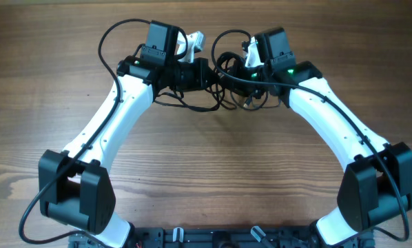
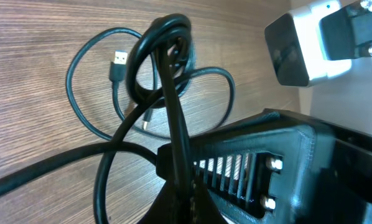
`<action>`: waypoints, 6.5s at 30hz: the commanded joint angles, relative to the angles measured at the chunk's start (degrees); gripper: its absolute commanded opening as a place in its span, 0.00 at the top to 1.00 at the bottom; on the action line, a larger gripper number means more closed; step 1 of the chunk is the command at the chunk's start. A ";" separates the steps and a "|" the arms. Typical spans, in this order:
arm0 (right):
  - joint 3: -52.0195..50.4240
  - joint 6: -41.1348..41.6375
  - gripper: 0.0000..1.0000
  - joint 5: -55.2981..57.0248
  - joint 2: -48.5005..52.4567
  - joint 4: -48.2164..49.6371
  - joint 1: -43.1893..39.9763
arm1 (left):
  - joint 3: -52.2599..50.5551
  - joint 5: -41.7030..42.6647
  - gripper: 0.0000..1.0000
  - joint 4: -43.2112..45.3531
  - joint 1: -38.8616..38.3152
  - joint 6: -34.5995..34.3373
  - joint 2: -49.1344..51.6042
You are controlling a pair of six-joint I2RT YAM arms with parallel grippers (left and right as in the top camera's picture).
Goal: Untangle cables
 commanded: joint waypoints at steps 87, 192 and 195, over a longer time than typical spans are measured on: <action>-0.02 -22.95 0.23 7.06 -23.63 -23.43 -19.04 | 1.09 -21.90 0.60 12.37 -9.01 5.35 17.79; -0.07 -36.44 0.96 -26.16 1.42 -12.72 -13.14 | 1.84 0.94 0.66 7.34 -3.13 16.65 4.55; -0.07 -36.46 0.96 -26.18 1.42 -12.81 -13.14 | 1.84 -4.17 0.71 6.25 -5.05 17.11 4.55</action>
